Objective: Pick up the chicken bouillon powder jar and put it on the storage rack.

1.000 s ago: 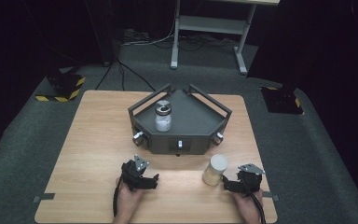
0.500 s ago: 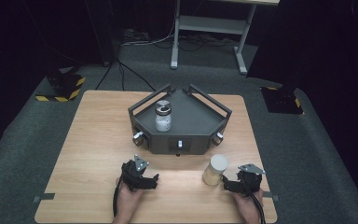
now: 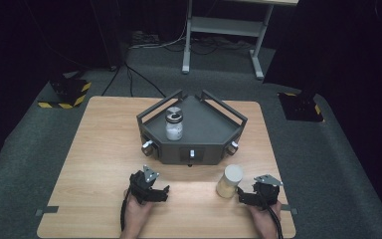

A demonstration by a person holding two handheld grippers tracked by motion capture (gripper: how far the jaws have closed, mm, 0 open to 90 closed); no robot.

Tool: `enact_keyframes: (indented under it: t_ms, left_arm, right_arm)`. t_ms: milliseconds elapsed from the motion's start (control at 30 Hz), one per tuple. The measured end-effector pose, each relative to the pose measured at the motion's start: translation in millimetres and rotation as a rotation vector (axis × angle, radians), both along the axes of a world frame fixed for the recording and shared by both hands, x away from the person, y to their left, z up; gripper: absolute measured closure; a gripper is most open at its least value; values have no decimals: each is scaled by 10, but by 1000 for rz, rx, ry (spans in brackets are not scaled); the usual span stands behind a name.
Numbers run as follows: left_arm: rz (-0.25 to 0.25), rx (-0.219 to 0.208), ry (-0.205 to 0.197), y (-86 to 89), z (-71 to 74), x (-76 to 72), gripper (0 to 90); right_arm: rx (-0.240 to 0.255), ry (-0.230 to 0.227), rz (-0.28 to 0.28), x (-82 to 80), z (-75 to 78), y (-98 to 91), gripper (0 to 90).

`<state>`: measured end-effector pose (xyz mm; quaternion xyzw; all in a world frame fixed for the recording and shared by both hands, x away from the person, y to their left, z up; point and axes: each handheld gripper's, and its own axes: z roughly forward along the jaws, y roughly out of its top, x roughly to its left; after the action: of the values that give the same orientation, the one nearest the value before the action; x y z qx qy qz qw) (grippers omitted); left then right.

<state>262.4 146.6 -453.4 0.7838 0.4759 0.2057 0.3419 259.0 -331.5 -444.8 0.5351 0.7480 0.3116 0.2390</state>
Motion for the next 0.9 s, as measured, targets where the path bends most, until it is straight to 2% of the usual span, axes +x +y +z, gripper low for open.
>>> enact_keyframes:
  t_ms: [900]
  left_arm:
    - [-1, 1, 0, 1, 2, 1, 49]
  right_arm:
    - [1, -1, 5, -19, 1, -18, 16]
